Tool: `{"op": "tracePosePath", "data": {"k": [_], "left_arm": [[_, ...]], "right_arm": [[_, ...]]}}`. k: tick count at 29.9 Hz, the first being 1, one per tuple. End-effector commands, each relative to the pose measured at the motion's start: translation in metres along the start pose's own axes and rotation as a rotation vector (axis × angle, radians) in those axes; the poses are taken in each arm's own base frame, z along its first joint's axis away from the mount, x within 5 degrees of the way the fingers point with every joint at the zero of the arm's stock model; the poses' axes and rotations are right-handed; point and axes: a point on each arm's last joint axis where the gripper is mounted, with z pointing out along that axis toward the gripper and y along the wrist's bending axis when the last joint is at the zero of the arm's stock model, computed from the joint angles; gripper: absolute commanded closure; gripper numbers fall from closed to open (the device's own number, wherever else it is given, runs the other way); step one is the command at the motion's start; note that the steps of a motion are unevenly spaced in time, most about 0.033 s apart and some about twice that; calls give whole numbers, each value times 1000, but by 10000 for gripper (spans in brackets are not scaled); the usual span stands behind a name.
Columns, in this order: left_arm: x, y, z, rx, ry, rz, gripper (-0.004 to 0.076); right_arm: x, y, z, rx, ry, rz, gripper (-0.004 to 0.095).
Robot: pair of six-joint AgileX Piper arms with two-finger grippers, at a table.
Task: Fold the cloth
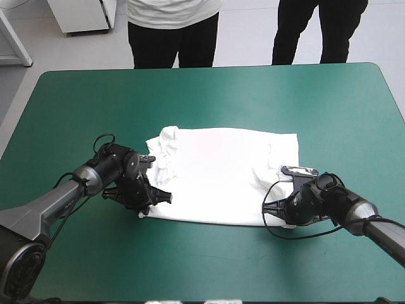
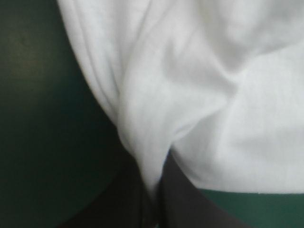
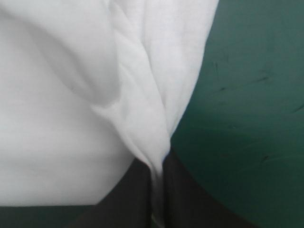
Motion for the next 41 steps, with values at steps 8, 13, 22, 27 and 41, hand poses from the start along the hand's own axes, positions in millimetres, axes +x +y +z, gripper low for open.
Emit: {"op": "tracePosePath", "data": {"k": [8,13,22,27,41], "left_arm": [[-26,-3,-72,-5,-248,67,734],[-38,-9,-107,26,-356,79,734],[-72,-17,-145,28,-609,125,734],[-106,-20,-132,-50,-601,147,734],[-182,-17,-90,-92,-551,98,734]], "right_arm": [[-28,10,-58,8,-84,-69,925],[-55,13,-95,9,-227,-83,925],[-109,-5,-120,34,-365,-34,925],[-142,-20,-107,48,-344,-21,925],[-223,-18,-54,42,-313,-42,925]]}}
